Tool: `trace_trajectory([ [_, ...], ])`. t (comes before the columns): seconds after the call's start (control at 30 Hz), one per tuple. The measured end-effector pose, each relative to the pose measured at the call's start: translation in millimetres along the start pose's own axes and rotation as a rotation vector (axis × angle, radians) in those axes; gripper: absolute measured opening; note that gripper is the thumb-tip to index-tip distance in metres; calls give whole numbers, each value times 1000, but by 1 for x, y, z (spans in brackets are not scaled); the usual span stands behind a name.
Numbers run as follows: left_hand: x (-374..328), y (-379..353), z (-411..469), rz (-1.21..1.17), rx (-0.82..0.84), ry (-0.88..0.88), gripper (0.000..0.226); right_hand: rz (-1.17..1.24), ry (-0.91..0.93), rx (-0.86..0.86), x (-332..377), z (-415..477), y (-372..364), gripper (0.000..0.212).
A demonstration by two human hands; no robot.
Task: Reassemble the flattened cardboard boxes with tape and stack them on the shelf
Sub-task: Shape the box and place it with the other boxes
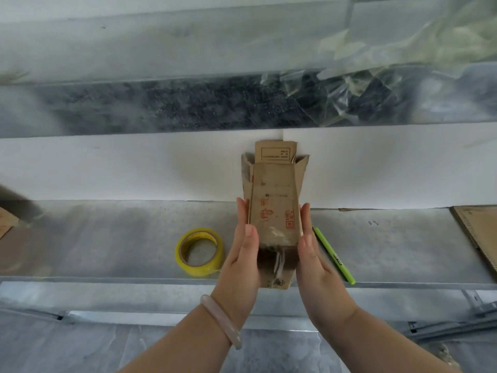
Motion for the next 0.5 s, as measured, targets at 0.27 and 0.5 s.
trace_trajectory([
  [0.27, 1, 11, 9, 149, -11, 100, 37, 69, -119, -12, -4, 13, -1, 59],
  [0.5, -4, 12, 5, 178, 36, 154, 56, -91, -197, 73, -9, 10, 10, 47],
])
Point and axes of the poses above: each hand's wrist, its own z-axis towards the middle knuckle, its own y-axis out of the back of the hand, x = y × z, the point moved 4 cm from there along z, towards the middle knuckle, and after that the axes turned 7 degrees about y, right-handed, at the moved point
